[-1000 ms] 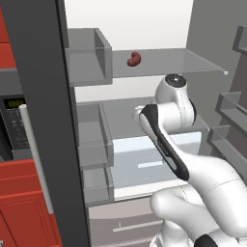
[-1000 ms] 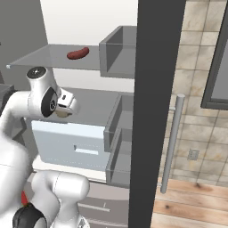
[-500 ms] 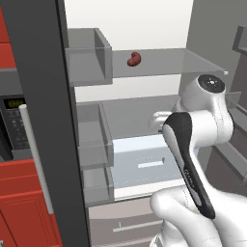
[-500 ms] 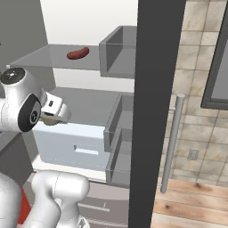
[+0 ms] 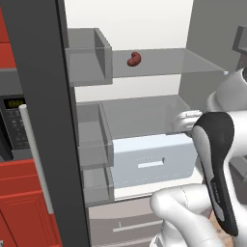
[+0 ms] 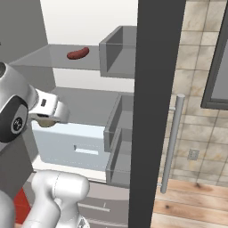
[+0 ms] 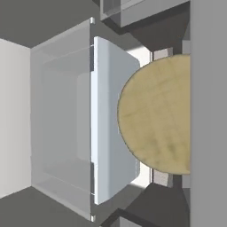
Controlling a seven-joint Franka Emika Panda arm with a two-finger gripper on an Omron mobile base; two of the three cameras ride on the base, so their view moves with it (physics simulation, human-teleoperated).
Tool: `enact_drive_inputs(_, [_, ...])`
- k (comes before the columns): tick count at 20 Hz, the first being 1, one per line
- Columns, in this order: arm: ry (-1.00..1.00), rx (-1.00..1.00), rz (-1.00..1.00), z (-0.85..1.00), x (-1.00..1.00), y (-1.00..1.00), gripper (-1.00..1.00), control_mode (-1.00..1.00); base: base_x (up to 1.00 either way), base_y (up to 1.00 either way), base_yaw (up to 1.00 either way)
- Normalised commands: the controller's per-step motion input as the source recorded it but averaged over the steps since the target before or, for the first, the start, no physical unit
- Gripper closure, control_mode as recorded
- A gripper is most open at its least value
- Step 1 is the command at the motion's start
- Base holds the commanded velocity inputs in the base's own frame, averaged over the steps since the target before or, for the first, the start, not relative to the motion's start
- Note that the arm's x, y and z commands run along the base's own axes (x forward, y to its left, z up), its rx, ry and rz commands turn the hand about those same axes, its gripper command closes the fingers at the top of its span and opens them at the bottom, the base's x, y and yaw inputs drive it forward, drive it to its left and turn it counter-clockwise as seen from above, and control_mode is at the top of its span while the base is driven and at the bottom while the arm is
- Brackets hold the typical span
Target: Retrieve the sausage and cheese from the fridge and place them on the cutting board on the counter.
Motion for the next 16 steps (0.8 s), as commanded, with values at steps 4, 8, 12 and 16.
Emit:
enact_drive_inputs(4, [0.0,0.02,0.21,0.0,-0.2,-0.07,1.0,-1.0,0.0,0.0,0.0])
enact_drive_inputs(8, [0.0,0.0,0.16,0.0,-0.22,0.03,1.0,-1.0,0.0,0.0,0.0])
enact_drive_inputs(12, [-0.11,0.0,-0.01,0.0,-0.45,0.06,1.0,-1.0,0.0,0.0,0.0])
enact_drive_inputs(16, [-0.06,0.0,-0.19,0.0,-0.46,0.0,1.0,-1.0,0.0,0.0,0.0])
